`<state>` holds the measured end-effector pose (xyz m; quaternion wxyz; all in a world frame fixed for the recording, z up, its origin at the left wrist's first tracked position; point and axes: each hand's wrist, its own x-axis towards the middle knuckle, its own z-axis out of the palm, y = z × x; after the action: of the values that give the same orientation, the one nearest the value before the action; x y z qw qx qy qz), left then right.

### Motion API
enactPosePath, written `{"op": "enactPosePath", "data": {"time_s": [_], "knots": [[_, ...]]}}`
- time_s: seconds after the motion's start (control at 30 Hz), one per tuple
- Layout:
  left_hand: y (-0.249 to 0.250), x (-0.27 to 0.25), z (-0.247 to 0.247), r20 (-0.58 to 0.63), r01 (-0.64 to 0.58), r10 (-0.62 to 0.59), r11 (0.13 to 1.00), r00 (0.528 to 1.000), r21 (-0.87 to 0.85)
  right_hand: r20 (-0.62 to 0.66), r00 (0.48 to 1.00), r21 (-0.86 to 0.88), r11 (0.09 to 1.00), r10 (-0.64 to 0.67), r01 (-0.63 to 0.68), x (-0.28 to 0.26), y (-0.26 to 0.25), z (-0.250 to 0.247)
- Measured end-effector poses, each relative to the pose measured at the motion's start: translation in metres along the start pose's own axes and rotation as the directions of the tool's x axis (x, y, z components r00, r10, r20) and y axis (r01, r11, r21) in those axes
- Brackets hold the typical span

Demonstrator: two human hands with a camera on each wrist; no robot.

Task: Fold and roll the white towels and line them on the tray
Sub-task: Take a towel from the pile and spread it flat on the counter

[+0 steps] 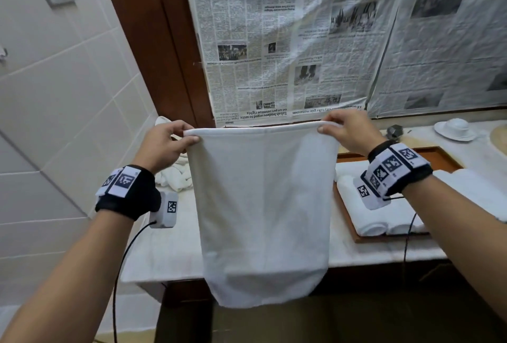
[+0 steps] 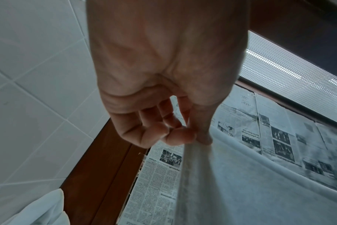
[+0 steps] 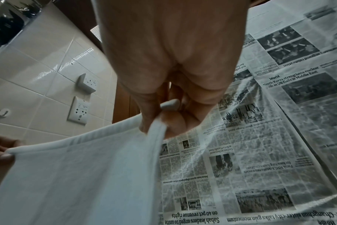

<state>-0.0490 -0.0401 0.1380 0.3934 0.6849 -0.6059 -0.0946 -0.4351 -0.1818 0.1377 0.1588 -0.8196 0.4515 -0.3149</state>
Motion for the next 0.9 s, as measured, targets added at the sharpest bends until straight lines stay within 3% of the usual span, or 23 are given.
{"op": "enactPosePath", "data": {"time_s": [0.23, 0.33, 0.5, 0.6, 0.9], "knots": [[-0.016, 0.016, 0.004, -0.003, 0.0, 0.0, 1.0, 1.0, -0.001, 0.053, 0.999, -0.077, 0.997, 0.0, 0.004, 0.012, 0.002, -0.007], [-0.026, 0.023, 0.01, -0.009, 0.001, -0.001, 1.0, 1.0, 0.016, 0.0, 1.0, -0.105, 0.994, 0.011, -0.011, 0.017, 0.01, -0.001], [-0.042, 0.033, 0.029, -0.018, 0.038, -0.037, 0.998, 0.999, 0.049, 0.038, 0.992, -0.141, 0.984, 0.118, -0.111, 0.022, 0.016, 0.025], [-0.057, 0.04, 0.042, -0.002, 0.062, -0.062, 0.996, 0.998, 0.058, 0.007, 0.978, -0.092, 0.974, 0.211, -0.209, 0.023, 0.024, 0.042], [-0.09, 0.098, 0.085, -0.053, 0.117, -0.114, 0.992, 0.992, 0.053, -0.113, 0.94, 0.132, 0.942, 0.323, -0.308, 0.08, 0.06, 0.083]]}}
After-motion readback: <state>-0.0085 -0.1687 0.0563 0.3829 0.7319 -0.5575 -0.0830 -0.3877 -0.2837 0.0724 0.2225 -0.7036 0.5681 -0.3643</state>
